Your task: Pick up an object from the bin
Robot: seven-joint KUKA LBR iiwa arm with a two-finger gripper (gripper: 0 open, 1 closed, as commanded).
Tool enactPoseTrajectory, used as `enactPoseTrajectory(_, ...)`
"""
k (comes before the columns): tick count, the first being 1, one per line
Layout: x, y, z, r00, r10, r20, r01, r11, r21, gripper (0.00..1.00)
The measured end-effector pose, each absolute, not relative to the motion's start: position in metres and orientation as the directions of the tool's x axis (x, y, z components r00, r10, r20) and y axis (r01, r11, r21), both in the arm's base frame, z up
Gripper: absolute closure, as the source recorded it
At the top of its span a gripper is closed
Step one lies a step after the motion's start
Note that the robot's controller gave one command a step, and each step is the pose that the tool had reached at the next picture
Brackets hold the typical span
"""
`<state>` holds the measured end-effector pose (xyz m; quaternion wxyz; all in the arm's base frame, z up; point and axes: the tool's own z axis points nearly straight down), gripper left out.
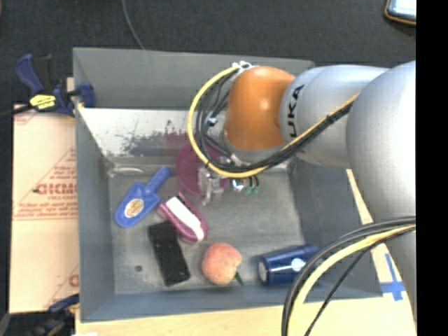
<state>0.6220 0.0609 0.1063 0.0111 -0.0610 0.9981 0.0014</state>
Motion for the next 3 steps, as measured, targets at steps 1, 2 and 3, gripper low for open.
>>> enactPoseTrajectory(1, 0.622, 0.027, 0.173, -1.000, -0.014, -0.024, -0.014, 1.000, 0.001, 1.00)
enactPoseTrajectory(2, 0.602, 0.063, 0.108, -0.995, -0.094, -0.024, -0.094, 0.996, 0.003, 1.00)
enactPoseTrajectory(3, 0.602, 0.055, 0.181, -1.000, -0.005, -0.026, -0.005, 1.000, 0.002, 1.00)
